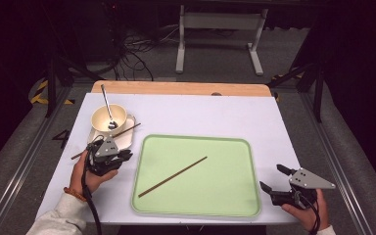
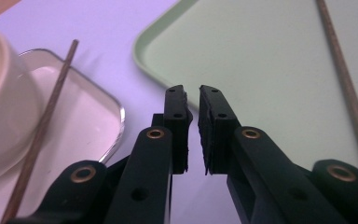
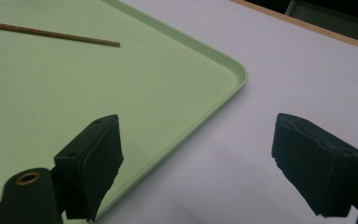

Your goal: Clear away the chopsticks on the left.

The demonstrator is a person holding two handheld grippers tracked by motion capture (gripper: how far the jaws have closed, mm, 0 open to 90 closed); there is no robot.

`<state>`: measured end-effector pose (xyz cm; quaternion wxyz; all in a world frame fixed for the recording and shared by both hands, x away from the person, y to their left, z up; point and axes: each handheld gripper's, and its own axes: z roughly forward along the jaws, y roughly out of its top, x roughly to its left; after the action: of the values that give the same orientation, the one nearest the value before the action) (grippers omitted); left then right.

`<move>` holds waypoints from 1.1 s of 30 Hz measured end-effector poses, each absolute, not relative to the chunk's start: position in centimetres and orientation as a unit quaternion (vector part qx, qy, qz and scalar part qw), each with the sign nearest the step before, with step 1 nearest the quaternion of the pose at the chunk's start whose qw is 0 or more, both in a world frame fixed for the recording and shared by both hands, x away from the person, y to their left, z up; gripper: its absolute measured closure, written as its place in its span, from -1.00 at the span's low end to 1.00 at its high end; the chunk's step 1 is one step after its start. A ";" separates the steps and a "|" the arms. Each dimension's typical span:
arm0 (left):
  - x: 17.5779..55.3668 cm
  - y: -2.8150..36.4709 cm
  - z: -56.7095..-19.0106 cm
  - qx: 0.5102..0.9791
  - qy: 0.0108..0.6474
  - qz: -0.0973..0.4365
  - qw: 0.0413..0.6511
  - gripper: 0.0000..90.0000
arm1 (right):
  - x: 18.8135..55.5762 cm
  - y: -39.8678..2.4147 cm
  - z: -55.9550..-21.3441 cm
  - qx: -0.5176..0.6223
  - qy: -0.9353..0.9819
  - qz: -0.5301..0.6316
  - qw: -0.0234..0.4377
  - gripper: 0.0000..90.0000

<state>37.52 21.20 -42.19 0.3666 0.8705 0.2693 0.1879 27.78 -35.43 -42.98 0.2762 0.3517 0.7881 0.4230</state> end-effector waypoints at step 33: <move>43.0 29.9 -44.1 0.826 0.389 0.178 0.366 0.30 | 28.1 -35.7 -43.4 0.360 0.787 0.421 0.270 -0.64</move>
<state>42.96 29.92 -44.11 0.3660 0.8262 0.3894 0.1785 28.08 -35.72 -43.35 0.2702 0.3600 0.7873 0.4214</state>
